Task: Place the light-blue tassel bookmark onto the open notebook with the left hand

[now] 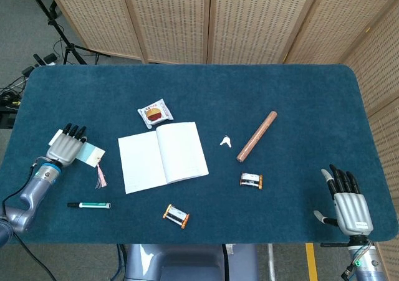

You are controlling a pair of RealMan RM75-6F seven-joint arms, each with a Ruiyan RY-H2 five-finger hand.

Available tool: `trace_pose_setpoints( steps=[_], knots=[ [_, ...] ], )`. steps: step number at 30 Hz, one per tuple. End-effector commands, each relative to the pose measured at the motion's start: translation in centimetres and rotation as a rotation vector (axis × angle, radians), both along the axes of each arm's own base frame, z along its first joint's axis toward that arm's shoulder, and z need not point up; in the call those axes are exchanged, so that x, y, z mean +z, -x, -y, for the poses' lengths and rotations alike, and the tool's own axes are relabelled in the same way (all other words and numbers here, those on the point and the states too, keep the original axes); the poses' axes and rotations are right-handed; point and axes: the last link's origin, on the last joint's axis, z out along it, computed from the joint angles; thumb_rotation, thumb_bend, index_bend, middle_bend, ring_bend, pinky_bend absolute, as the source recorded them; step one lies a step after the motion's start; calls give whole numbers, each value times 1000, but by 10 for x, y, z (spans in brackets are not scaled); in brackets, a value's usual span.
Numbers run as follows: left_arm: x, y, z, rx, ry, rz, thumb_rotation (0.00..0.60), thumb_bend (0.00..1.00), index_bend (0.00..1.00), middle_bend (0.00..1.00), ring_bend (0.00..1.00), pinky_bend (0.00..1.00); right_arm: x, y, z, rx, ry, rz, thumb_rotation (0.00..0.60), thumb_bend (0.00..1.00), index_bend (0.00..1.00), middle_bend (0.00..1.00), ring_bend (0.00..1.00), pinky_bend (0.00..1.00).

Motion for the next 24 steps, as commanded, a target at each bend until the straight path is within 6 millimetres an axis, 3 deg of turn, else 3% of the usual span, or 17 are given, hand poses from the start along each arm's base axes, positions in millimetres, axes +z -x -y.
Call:
trace_pose_setpoints(
  steps=[1, 14, 24],
  knots=[
    [1, -1, 0, -2, -3, 4, 600, 366, 502, 0, 0, 0, 0, 0, 0, 0, 0, 0, 600, 156, 0, 0, 0, 0],
    [24, -18, -4, -48, -54, 51, 600, 364, 502, 0, 0, 0, 2, 0, -1, 2, 1, 8, 600, 156, 0, 0, 0, 0],
    [33, -58, 3, -203, -53, 108, 600, 362, 502, 0, 0, 0, 6, -2, -3, 13, 7, 22, 600, 156, 0, 0, 0, 0]
  ],
)
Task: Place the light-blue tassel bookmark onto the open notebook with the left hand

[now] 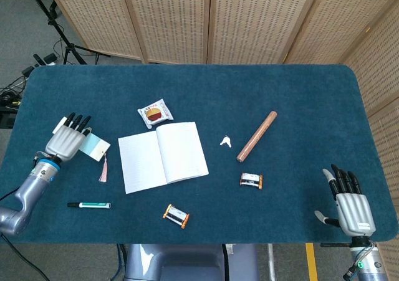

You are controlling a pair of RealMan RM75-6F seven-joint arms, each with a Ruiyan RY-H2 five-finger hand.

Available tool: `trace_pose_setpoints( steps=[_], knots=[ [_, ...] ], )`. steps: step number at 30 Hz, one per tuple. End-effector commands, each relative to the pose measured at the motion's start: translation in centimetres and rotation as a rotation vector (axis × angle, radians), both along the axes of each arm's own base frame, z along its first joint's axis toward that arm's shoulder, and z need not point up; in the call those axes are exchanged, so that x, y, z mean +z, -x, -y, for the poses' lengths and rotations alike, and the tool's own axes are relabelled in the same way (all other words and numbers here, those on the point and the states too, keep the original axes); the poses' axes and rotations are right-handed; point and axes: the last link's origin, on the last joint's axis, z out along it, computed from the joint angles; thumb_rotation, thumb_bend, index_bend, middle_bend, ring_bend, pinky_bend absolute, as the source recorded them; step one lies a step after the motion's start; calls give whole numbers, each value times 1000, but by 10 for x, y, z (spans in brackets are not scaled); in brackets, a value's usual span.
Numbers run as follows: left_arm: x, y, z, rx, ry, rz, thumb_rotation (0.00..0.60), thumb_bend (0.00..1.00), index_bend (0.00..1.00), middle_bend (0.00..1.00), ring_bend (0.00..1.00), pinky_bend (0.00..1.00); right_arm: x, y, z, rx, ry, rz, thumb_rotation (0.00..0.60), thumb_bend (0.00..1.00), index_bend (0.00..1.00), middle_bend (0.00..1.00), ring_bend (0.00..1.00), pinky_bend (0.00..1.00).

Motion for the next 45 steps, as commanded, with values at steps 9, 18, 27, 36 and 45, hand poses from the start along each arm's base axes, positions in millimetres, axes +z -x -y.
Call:
trace_pose_setpoints(
  steps=[9, 18, 27, 36, 45],
  knots=[
    [-13, -56, 5, -160, 56, 7, 600, 359, 502, 0, 0, 0, 8, 1, -2, 4, 18, 29, 600, 156, 0, 0, 0, 0],
    [-29, -106, 11, -272, 101, 27, 600, 358, 502, 0, 0, 0, 13, 4, -1, -2, 27, 53, 600, 156, 0, 0, 0, 0],
    [-44, -150, 27, -366, 166, 55, 600, 356, 502, 0, 0, 0, 17, 6, 0, -7, 32, 69, 600, 156, 0, 0, 0, 0],
    [-64, -152, 39, -427, 260, 6, 600, 356, 502, 0, 0, 0, 20, 8, 0, -10, 46, 74, 600, 156, 0, 0, 0, 0],
    [-66, -128, 34, -450, 311, 2, 600, 351, 502, 0, 0, 0, 18, 9, 2, -19, 47, 65, 600, 156, 0, 0, 0, 0]
  ],
)
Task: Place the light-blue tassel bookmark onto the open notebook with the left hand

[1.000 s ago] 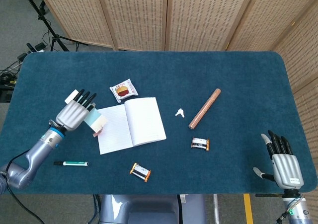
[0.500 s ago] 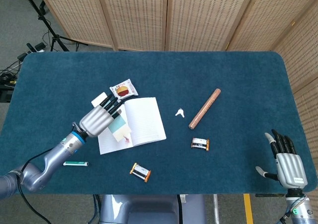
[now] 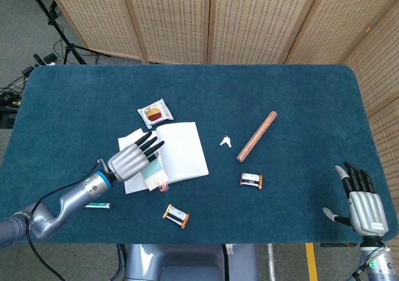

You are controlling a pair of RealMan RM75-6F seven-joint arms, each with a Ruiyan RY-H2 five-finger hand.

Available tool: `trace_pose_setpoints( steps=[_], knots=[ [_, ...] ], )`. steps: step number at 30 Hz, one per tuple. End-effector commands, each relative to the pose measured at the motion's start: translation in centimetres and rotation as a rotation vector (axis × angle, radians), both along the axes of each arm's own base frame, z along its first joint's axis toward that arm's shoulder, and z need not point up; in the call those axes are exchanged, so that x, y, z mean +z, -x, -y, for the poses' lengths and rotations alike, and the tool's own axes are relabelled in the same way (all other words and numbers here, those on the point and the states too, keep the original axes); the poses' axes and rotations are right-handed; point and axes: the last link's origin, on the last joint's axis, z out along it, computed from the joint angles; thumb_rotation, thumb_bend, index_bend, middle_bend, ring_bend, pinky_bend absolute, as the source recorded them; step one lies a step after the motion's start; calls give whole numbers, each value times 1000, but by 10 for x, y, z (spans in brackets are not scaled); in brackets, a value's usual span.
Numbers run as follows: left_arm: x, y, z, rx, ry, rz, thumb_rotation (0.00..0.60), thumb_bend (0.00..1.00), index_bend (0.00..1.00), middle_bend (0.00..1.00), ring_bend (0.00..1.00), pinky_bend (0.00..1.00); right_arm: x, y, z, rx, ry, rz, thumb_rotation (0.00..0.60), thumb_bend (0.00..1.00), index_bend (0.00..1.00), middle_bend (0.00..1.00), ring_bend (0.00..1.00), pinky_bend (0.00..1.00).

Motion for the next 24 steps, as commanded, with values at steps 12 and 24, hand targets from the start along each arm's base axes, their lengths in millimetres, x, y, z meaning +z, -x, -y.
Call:
trace_pose_setpoints(
  steps=[12, 24],
  knots=[
    [-7, 24, -6, -48, 53, -32, 600, 342, 502, 0, 0, 0, -3, 1, 2, -14, 3, -19, 600, 156, 0, 0, 0, 0],
    [-23, 25, -11, -56, 79, -50, 600, 340, 502, 0, 0, 0, -4, 2, 4, -23, 3, -24, 600, 156, 0, 0, 0, 0]
  ],
)
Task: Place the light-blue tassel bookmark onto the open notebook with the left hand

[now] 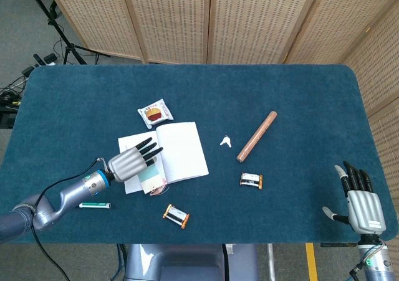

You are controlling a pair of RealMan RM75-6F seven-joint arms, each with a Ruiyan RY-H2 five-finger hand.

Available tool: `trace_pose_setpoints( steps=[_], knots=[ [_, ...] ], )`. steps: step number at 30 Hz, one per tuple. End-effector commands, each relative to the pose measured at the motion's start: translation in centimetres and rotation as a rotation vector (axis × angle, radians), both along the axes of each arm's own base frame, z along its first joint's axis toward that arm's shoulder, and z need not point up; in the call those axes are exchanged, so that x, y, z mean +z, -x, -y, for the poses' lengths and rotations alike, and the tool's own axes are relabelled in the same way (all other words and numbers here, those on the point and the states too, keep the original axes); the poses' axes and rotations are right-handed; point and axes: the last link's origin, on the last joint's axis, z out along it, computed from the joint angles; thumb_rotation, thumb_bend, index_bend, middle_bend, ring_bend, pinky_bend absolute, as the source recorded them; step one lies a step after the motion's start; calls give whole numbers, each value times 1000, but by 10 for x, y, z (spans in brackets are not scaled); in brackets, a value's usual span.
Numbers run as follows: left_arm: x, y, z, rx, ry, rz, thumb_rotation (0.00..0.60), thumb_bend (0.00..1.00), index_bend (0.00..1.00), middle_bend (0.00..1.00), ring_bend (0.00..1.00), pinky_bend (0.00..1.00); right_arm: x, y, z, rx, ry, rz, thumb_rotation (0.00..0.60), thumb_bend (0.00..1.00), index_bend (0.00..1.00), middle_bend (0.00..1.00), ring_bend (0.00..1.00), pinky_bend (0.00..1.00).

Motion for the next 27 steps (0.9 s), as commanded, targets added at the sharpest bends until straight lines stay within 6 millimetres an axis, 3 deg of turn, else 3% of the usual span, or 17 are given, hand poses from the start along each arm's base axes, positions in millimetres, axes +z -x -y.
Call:
trace_pose_setpoints(
  steps=[1, 27],
  knots=[
    [-2, -3, 0, -15, 4, -1, 600, 340, 502, 0, 0, 0, 0, 0, 0, 0, 1, 0, 600, 156, 0, 0, 0, 0],
    [-8, -4, -8, -26, -10, -33, 600, 340, 502, 0, 0, 0, 0, 0, 0, -1, -2, -3, 600, 156, 0, 0, 0, 0]
  ],
)
